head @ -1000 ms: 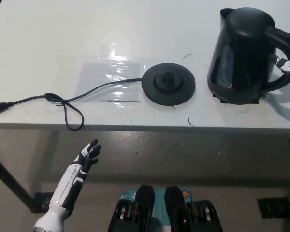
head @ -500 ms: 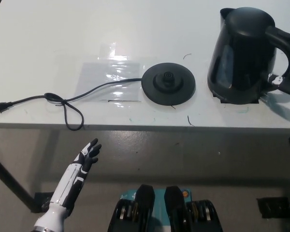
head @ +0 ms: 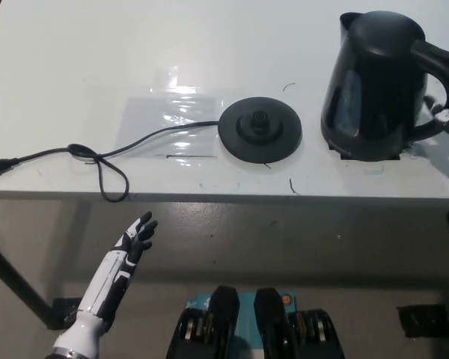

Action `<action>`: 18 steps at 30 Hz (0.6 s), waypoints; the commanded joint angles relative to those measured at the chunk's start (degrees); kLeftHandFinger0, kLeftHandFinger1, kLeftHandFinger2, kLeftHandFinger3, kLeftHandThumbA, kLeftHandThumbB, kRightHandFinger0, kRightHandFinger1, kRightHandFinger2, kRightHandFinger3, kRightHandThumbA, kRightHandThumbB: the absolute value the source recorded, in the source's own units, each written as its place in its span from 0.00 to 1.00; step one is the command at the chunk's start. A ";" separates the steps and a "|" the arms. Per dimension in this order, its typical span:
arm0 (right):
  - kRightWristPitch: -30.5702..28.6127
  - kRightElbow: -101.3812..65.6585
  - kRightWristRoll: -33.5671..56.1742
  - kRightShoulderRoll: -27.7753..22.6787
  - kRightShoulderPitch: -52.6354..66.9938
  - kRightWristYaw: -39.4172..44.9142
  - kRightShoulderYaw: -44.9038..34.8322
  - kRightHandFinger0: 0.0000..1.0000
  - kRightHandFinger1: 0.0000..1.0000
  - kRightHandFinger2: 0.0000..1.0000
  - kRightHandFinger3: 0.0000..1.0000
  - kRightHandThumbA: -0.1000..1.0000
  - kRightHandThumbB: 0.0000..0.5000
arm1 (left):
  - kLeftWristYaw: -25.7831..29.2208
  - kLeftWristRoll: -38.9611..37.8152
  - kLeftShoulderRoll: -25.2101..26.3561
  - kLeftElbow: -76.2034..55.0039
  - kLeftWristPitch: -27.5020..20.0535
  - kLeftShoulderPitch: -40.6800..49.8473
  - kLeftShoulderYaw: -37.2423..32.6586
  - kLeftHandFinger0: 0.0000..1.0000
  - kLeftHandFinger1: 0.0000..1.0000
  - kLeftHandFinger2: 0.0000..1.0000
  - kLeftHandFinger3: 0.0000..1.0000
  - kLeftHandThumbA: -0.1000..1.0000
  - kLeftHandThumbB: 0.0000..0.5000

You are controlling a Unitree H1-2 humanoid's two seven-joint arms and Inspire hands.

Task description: A kettle and its base are kept separately on the desk infront of the robot and the robot uses its right hand to lift the kettle by its handle and places it on its base to align it correctly.

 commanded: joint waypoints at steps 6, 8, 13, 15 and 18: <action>-7.06 -8.10 11.66 3.20 -5.49 -2.07 -7.52 0.00 0.20 0.54 0.35 0.48 0.51 | -0.81 0.12 1.04 -0.78 -0.65 -1.17 0.35 1.00 1.00 1.00 1.00 1.00 0.48; -6.50 -9.11 12.46 3.37 -5.61 -1.43 -7.78 0.00 0.21 0.53 0.34 0.48 0.51 | -0.76 0.28 1.10 -0.93 -0.21 -1.38 0.41 1.00 1.00 1.00 1.00 1.00 0.48; -5.24 -10.05 13.10 3.25 -5.52 -0.98 -7.80 0.00 0.25 0.55 0.36 0.49 0.51 | -0.98 0.10 1.26 -1.07 -0.05 -1.60 0.40 1.00 1.00 1.00 1.00 1.00 0.46; -5.27 -9.65 13.33 3.03 -5.55 -0.73 -7.69 0.00 0.28 0.59 0.40 0.50 0.47 | -1.08 -0.02 1.36 -1.20 0.21 -1.65 0.45 1.00 1.00 1.00 1.00 1.00 0.48; -5.29 -8.38 14.11 2.56 -5.83 -0.07 -7.69 0.00 0.31 0.63 0.46 0.49 0.48 | -1.22 -0.18 1.68 -1.35 0.25 -1.81 0.61 1.00 1.00 1.00 1.00 1.00 0.46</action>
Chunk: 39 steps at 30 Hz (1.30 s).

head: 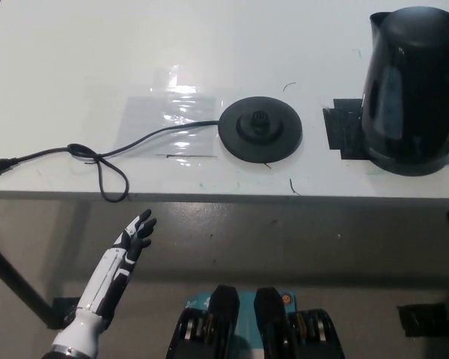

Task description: A kettle and its base are kept separately on the desk infront of the robot and the robot uses its right hand to lift the kettle by its handle and places it on its base to align it correctly.

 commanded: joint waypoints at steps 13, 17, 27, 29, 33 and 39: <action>-4.31 -4.99 -5.23 0.09 -5.57 -7.81 1.26 0.00 0.20 0.67 0.76 0.00 0.27 | -1.12 -0.75 1.31 -0.75 -0.66 -1.21 0.61 1.00 1.00 1.00 1.00 1.00 0.49; -2.66 -7.66 -4.96 1.80 -6.79 -7.52 2.85 0.00 0.19 0.65 0.74 0.00 0.27 | -1.17 -0.51 1.33 -0.87 -0.13 -1.35 0.46 1.00 1.00 1.00 1.00 1.00 0.46; -3.59 -3.55 -6.50 2.82 -11.46 -7.33 6.63 0.00 0.29 0.76 0.84 0.00 0.19 | -1.29 -0.84 1.44 -0.68 -0.27 -1.75 0.59 1.00 1.00 1.00 1.00 1.00 0.45; -4.13 -2.14 -6.99 2.90 -12.40 -7.64 7.00 0.00 0.29 0.76 0.84 0.00 0.19 | -1.34 -0.68 1.55 -0.92 -0.08 -1.71 0.53 1.00 1.00 1.00 1.00 1.00 0.46; -4.25 -0.78 -9.38 3.06 -13.61 -9.05 8.17 0.00 0.29 0.75 0.83 0.00 0.19 | -1.32 -1.01 1.56 -0.91 -0.01 -1.76 0.73 1.00 1.00 1.00 1.00 1.00 0.47; -4.09 -0.36 -9.62 4.54 -15.25 -9.76 9.20 0.00 0.30 0.76 0.83 0.00 0.19 | -1.17 -0.79 1.40 -0.52 -0.81 -1.56 0.62 1.00 1.00 1.00 1.00 1.00 0.46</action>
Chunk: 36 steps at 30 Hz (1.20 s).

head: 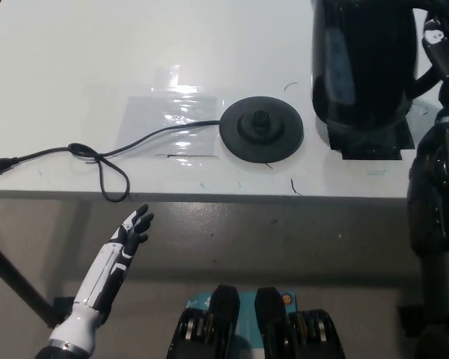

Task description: A kettle and its base are kept separately on the desk infront of the robot and the robot uses its right hand to lift the kettle by its handle and places it on its base to align it correctly.

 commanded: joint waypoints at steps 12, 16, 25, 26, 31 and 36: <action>-4.18 0.44 -3.31 4.76 -10.18 -4.41 3.00 0.00 0.22 0.65 0.76 0.00 0.23 | -1.46 -1.18 0.91 -0.27 -1.73 -0.70 0.16 1.00 1.00 1.00 1.00 1.00 0.44; -5.01 2.32 -3.41 6.13 -11.21 -5.08 3.41 0.00 0.21 0.67 0.80 0.00 0.23 | -1.62 -1.37 0.98 -0.50 -1.53 -0.59 0.12 1.00 1.00 1.00 1.00 1.00 0.43; -6.24 5.80 -5.24 7.91 -14.08 -7.58 4.56 0.00 0.21 0.66 0.80 0.00 0.21 | -1.66 -1.14 1.08 -0.61 -1.31 -0.55 0.20 1.00 1.00 1.00 1.00 1.00 0.41; -6.44 6.41 -6.01 7.91 -14.38 -8.29 4.75 0.00 0.20 0.65 0.79 0.00 0.23 | -1.67 -1.03 1.08 -0.65 -1.27 -0.55 0.18 1.00 1.00 1.00 1.00 1.00 0.41; -7.94 10.21 -7.34 8.45 -16.02 -10.01 5.55 0.00 0.18 0.60 0.75 0.00 0.23 | -1.95 -1.26 0.95 -0.43 -1.74 -0.53 0.19 1.00 1.00 1.00 1.00 1.00 0.41; -8.88 15.12 -9.40 9.40 -17.92 -12.99 6.96 0.00 0.19 0.62 0.73 0.00 0.27 | -1.93 -1.23 0.71 -0.69 -1.65 -0.39 0.20 1.00 1.00 1.00 1.00 1.00 0.37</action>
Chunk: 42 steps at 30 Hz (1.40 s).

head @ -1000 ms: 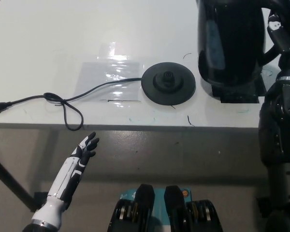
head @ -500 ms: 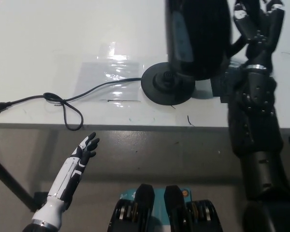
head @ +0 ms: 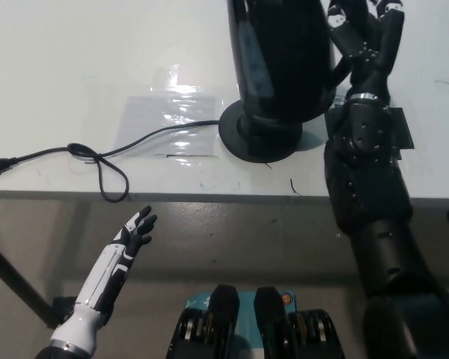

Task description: A kettle and its base are kept separately on the desk infront of the robot and the robot uses its right hand to lift the kettle by its handle and places it on its base to align it correctly.

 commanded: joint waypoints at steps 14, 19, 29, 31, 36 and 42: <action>-11.50 10.41 -4.20 2.66 -10.33 -7.13 3.45 0.00 0.14 0.56 0.71 0.00 0.26 | -1.07 0.01 0.99 -1.13 -1.48 -0.65 0.09 1.00 1.00 1.00 1.00 1.00 0.40; -11.50 11.18 -3.70 2.95 -9.87 -7.33 4.17 0.00 0.14 0.56 0.72 0.00 0.29 | -1.32 -0.01 1.16 -1.58 -0.60 -0.69 0.02 1.00 1.00 1.00 1.00 1.00 0.40; -11.50 11.33 -3.18 2.63 -5.22 -7.38 5.08 0.00 0.16 0.58 0.71 0.00 0.28 | -1.34 -0.42 1.18 -1.32 -0.90 -1.01 0.25 1.00 1.00 1.00 1.00 1.00 0.38; -11.50 10.96 -2.73 2.32 -3.30 -6.81 5.06 0.00 0.17 0.57 0.72 0.00 0.28 | -1.52 -0.61 1.33 -1.25 -1.06 -0.95 0.26 1.00 1.00 1.00 1.00 1.00 0.42; -11.50 10.38 -2.61 1.28 0.51 -6.34 5.21 0.00 0.15 0.56 0.73 0.00 0.26 | -1.45 -0.78 1.37 -1.07 -1.50 -0.84 0.42 1.00 1.00 1.00 1.00 1.00 0.40; -11.50 8.62 -1.73 -0.29 4.70 -5.14 5.32 0.00 0.06 0.47 0.65 0.00 0.26 | -1.43 -0.30 1.62 -1.01 -1.83 -0.83 0.37 1.00 1.00 1.00 1.00 1.00 0.35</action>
